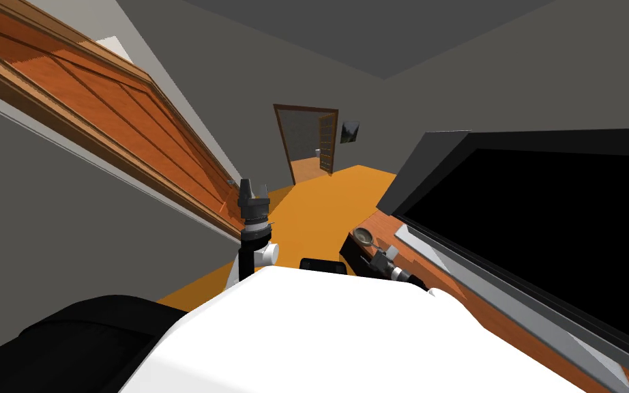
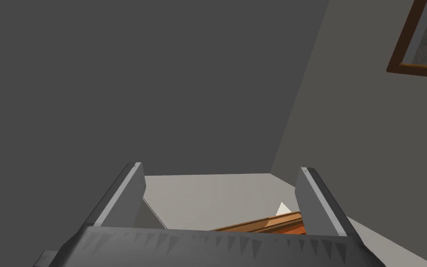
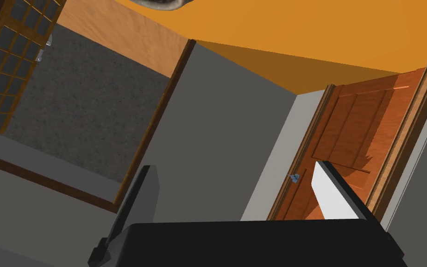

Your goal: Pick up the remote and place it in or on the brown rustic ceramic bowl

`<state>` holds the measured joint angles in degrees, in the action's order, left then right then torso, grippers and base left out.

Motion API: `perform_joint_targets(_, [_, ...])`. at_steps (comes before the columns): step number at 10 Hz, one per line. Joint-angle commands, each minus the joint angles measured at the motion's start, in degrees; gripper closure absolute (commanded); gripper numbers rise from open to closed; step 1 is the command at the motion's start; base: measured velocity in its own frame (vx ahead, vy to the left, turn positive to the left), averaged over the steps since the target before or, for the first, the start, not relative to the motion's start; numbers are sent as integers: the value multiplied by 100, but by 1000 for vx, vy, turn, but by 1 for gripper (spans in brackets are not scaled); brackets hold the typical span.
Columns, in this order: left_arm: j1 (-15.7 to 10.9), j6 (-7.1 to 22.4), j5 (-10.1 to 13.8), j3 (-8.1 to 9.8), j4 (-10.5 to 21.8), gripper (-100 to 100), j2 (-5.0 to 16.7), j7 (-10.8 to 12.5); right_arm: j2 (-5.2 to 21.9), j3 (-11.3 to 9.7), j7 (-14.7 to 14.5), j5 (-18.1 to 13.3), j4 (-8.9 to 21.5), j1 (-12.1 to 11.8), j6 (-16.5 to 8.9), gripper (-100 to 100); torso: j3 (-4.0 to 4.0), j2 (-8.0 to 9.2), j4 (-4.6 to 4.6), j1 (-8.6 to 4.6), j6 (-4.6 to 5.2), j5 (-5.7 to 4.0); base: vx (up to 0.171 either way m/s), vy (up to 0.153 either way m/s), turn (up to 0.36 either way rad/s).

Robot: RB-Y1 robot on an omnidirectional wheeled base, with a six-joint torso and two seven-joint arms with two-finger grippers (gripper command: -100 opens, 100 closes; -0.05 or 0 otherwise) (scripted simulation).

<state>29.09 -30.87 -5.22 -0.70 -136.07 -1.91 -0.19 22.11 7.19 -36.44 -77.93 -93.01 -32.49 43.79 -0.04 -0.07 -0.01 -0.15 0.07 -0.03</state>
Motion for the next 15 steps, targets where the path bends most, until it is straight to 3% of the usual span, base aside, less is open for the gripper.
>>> perform_joint_targets(1, [0, 0, 0, 0, 0, 0, 0, 0, -13, 5, -50, -234, -43, -82, 23, -100, 0, 0, 0, 0, 0, 0, 5, -14, -11])
perform_joint_targets(2, [0, 0, 0, 0, 0, 0, 0, 0, 49, 66, -174, -438, 155, -89, 123, -100, 2, 3, 1, 5, 1, 1, 9, -16, 241])
perform_joint_targets(4, [0, 0, 0, 0, 0, 0, 0, 0, 49, 66, -174, -719, 155, -89, 123, -100, 1, 1, 0, 1, 0, 0, 7, -20, 78])
perform_joint_targets(5, [0, 0, 0, 0, 0, 0, 0, 0, 105, 126, -293, -932, 348, -94, 221, -100, 1, 2, 1, 4, 1, 1, 5, -21, 232])
perform_joint_targets(7, [0, 0, 0, 0, 0, 0, 0, 0, 105, 126, -293, -1198, 348, -94, 221, -100, 1, 1, 1, -2, 0, 0, 9, -25, 74])
perform_joint_targets(8, [0, 0, 0, 0, 0, 0, 0, 0, 157, 185, -406, -1397, 535, -96, 317, -100, 1, 2, 0, 3, 2, 0, 11, -23, 228])
perform_joint_targets(10, [0, 0, 0, 0, 0, 0, 0, 0, 157, 185, -406, -1667, 535, -96, 317, -100, -1, -1, 0, -3, 1, 0, 11, -26, 71])
perform_joint_targets(11, [0, 0, 0, 0, 0, 0, 0, 0, 203, 242, -512, -1895, 717, -95, 410, -100, 1, 1, 0, 3, 2, 0, 5, -26, 190])
perform_joint_targets(15, [0, 0, 0, 0, 0, 0, 0, 0, 246, 298, -611, -2488, 890, -90, 500, -100, -1, -2, 0, 2, -2, 1, 12, -26, 130])
